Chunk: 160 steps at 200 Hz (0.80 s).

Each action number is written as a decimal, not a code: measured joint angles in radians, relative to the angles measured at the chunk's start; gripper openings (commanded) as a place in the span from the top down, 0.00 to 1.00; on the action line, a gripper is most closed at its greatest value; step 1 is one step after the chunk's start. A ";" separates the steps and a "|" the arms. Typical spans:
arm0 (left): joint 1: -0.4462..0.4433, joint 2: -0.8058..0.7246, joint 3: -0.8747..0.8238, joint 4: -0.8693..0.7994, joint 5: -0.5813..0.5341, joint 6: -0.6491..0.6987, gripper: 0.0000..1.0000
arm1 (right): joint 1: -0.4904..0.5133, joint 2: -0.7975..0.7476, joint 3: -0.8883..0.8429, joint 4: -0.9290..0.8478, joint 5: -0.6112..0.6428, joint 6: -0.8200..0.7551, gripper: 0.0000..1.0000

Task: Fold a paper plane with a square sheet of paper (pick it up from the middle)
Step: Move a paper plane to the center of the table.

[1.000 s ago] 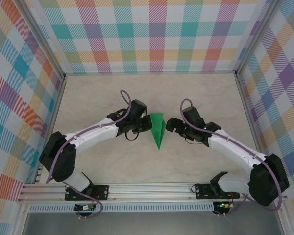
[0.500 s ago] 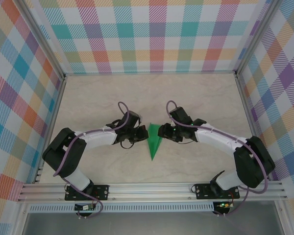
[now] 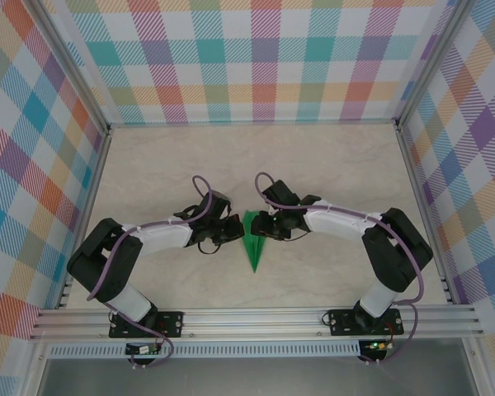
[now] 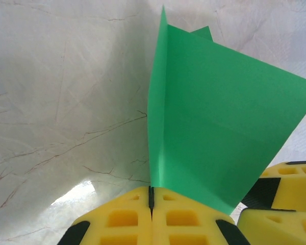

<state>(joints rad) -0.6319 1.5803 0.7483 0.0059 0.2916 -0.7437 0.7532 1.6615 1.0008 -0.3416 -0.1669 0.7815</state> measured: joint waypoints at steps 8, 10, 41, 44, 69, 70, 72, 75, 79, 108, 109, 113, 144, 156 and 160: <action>0.000 0.000 0.000 0.001 -0.001 0.000 1.00 | 0.004 0.005 0.002 -0.002 -0.002 -0.002 0.50; 0.000 0.000 0.000 0.001 -0.001 0.000 1.00 | 0.005 0.005 0.002 -0.002 -0.002 0.000 0.50; 0.000 0.000 0.000 0.001 -0.005 -0.001 1.00 | 0.029 0.013 0.002 -0.004 -0.018 -0.004 0.47; 0.000 0.000 0.000 0.001 -0.005 -0.001 1.00 | 0.033 0.014 0.002 -0.004 -0.021 -0.004 0.47; 0.000 0.000 0.000 0.001 -0.005 -0.003 1.00 | 0.052 0.021 0.002 -0.004 -0.037 -0.003 0.48; 0.000 0.000 0.000 0.001 -0.005 -0.003 1.00 | 0.053 0.022 0.002 -0.004 -0.037 -0.003 0.48; 0.000 0.000 0.000 0.001 -0.005 -0.003 1.00 | 0.055 0.025 0.002 -0.004 -0.038 -0.003 0.48; 0.000 0.000 0.000 0.001 -0.005 -0.003 1.00 | 0.056 0.027 0.002 -0.003 -0.039 -0.003 0.49; 0.000 0.000 0.000 0.001 -0.005 -0.003 1.00 | 0.060 0.032 0.002 -0.004 -0.040 -0.003 0.50; 0.000 0.000 -0.004 0.001 -0.012 -0.003 1.00 | 0.072 0.064 0.002 -0.008 -0.039 0.004 0.52; 0.000 0.000 -0.005 0.001 -0.012 -0.003 1.00 | 0.072 0.065 0.002 -0.008 -0.039 0.004 0.52; 0.000 0.000 -0.005 0.001 -0.012 -0.003 1.00 | 0.073 0.069 0.002 -0.011 -0.038 0.005 0.53; 0.000 0.000 -0.006 0.001 -0.015 -0.003 1.00 | 0.077 0.084 0.006 -0.024 -0.026 0.014 0.59; 0.000 0.000 -0.006 0.001 -0.015 -0.003 1.00 | 0.079 0.087 0.014 -0.030 -0.020 0.019 0.61; 0.000 0.000 -0.006 0.001 -0.015 -0.003 1.00 | 0.080 0.088 0.018 -0.034 -0.015 0.019 0.62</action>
<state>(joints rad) -0.6319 1.5803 0.7418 0.0067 0.2764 -0.7467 0.8333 1.7496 1.0191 -0.3752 -0.1818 0.8009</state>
